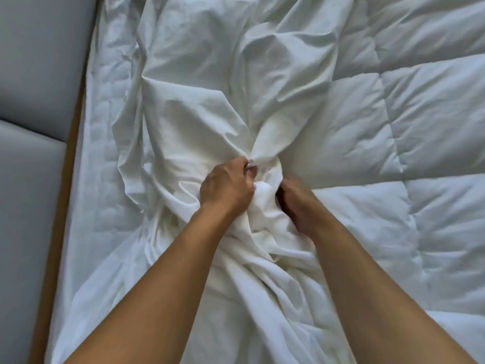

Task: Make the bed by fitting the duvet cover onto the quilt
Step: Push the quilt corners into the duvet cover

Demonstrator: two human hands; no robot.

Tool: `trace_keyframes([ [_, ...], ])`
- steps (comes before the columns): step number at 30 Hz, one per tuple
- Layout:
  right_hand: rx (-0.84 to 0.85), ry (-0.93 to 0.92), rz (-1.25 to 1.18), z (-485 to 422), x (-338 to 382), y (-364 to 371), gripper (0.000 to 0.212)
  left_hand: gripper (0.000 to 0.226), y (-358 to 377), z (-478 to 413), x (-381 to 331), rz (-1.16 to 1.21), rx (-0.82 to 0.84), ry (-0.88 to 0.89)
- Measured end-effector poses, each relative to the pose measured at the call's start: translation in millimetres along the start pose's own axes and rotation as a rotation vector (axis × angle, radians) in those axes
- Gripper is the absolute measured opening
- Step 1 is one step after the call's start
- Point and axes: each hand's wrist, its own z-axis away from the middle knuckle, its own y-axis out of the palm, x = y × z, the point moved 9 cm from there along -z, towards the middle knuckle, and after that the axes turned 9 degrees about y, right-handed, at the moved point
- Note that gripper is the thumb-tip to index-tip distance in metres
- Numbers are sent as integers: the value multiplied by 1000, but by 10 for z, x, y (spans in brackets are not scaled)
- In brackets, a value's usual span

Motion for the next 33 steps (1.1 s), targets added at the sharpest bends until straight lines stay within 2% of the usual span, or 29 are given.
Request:
trace_keyframes([
  [2,42,8,-55,205,-189,-99,38,25,89,-35,-20,-42,-10,-18],
  [3,58,-41,106,346,-292,-107,42,25,148,-51,-97,40,4,-3],
  [5,-132,-168,494,559,-358,-77,31,24,330,-13,-410,446,109,30],
  [6,-205,-196,531,627,-399,-40,24,23,406,57,-638,614,175,52],
  [7,-187,-210,480,696,-446,11,17,24,441,131,-886,682,218,124],
  [9,-201,-112,159,811,-520,-239,17,27,368,352,-1307,530,190,356],
  [11,-491,-1,-193,1115,-629,-1066,29,31,121,622,-1376,290,-103,500],
  [12,-721,32,-256,1418,-663,-1604,33,34,14,787,-1272,153,-258,476],
  [13,-968,60,-292,1814,-725,-2126,32,42,-32,964,-1085,13,-355,373],
  [14,-1140,82,-287,2153,-783,-2536,25,57,23,1122,-830,-97,-330,205],
  [15,-1224,106,-261,2413,-845,-2819,17,79,172,1267,-541,-152,-217,29],
  [16,-1215,142,-225,2547,-906,-2946,13,101,358,1424,-298,-173,-74,-104],
  [17,-1123,183,-120,2535,-945,-2934,26,118,538,1544,-116,-188,59,-176],
  [18,-961,217,-83,2468,-1038,-2821,43,128,681,1646,-48,-209,136,-194],
  [19,-801,260,-133,2385,-1189,-2660,58,134,757,1679,-24,-236,162,-189],
  [20,-704,331,-58,2384,-1295,-2403,65,135,796,1689,-80,-259,147,-172],
  [21,-579,347,42,2337,-1374,-2134,62,132,820,1685,-216,-284,109,-124],
  [23,-543,278,232,2267,-1448,-1752,37,120,970,1684,-602,-331,84,57],
  [25,-476,163,135,2193,-1520,-1431,15,114,1276,1788,-840,-406,239,193],
  [26,-443,139,89,2208,-1581,-1377,11,117,1419,1867,-778,-432,352,169],
  [27,-433,128,58,2274,-1668,-1422,13,122,1517,1946,-606,-428,463,92],
  [28,-494,158,75,2407,-1795,-1628,17,126,1567,2019,-398,-399,560,-5],
  [30,-712,268,61,2794,-2140,-2254,27,126,1621,2168,-67,-326,706,-144],
  [33,-856,454,-54,3170,-2651,-2656,34,113,1682,2457,-30,-403,830,-106],
])
